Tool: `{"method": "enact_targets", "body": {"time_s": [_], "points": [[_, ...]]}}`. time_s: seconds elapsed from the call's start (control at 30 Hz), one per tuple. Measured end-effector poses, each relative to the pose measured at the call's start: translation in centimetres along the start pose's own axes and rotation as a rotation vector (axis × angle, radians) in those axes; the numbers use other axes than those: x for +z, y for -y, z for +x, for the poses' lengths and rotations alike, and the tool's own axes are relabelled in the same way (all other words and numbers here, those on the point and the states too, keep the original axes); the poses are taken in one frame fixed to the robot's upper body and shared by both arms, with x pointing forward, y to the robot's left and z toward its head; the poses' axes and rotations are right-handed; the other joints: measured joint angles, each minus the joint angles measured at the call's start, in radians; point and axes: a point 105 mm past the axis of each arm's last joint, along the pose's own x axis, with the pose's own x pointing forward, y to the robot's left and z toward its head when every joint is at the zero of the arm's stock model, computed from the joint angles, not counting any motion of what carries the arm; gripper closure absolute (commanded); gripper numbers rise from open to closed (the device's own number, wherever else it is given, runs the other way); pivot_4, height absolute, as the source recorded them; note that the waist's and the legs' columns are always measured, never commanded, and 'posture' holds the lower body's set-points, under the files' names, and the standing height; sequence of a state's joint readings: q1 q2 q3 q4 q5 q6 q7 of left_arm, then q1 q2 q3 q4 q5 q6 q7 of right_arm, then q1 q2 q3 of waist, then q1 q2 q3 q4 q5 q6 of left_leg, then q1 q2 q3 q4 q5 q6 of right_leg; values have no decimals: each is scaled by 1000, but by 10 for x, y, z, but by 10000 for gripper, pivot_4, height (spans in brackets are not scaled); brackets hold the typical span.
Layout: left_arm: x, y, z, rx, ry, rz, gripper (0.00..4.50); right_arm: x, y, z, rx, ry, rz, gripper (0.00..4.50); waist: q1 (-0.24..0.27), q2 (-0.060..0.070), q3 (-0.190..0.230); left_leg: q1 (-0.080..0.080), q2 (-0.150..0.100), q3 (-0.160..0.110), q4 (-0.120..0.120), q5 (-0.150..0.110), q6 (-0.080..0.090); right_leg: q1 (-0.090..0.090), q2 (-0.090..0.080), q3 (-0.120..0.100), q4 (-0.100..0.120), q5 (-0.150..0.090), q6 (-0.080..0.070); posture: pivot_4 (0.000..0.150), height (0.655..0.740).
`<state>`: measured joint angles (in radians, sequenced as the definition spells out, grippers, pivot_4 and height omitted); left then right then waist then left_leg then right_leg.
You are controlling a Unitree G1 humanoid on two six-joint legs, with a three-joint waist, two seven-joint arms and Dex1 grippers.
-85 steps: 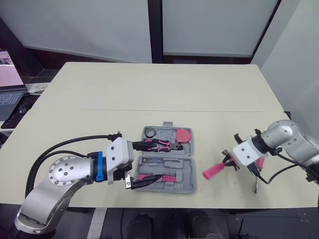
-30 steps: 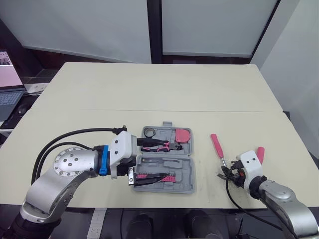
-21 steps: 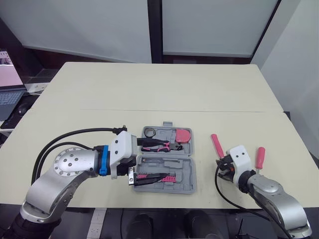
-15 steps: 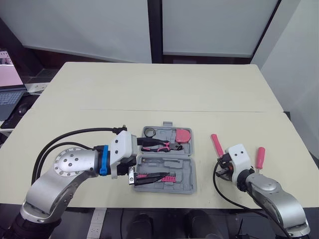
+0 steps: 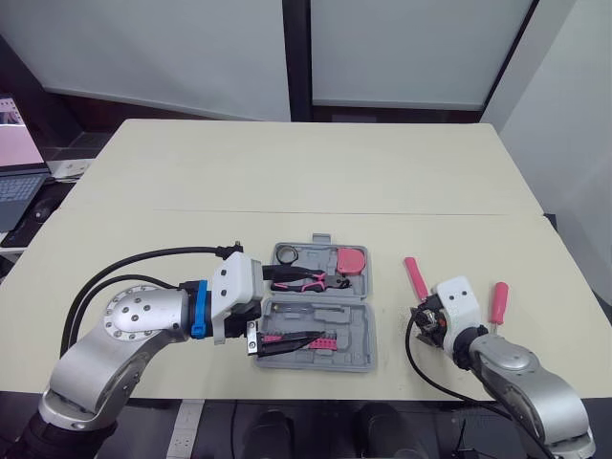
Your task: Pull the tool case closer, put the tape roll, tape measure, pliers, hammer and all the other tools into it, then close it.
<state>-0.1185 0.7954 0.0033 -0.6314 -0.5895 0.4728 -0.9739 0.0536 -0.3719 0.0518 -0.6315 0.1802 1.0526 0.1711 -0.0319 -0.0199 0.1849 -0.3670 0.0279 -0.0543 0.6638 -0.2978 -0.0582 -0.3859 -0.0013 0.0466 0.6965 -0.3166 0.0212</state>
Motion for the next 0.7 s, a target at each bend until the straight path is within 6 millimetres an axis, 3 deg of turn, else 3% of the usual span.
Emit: {"method": "enact_targets", "body": {"time_s": [0.4, 0.7], "points": [[0, 0, 0, -1, 0, 0, 0, 6, 3, 2, -43, 9, 3, 25064, 0, 0, 0, 0, 0, 0, 0, 0, 0, 0, 0, 0, 0, 0, 0, 1500, 7400], [1, 1, 0, -3, 0, 1, 0, -2, 15, 4, -87, -23, 16, 25064, 0, 0, 0, 0, 0, 0, 0, 0, 0, 0, 0, 0, 0, 0, 0, 1500, 7400]]}}
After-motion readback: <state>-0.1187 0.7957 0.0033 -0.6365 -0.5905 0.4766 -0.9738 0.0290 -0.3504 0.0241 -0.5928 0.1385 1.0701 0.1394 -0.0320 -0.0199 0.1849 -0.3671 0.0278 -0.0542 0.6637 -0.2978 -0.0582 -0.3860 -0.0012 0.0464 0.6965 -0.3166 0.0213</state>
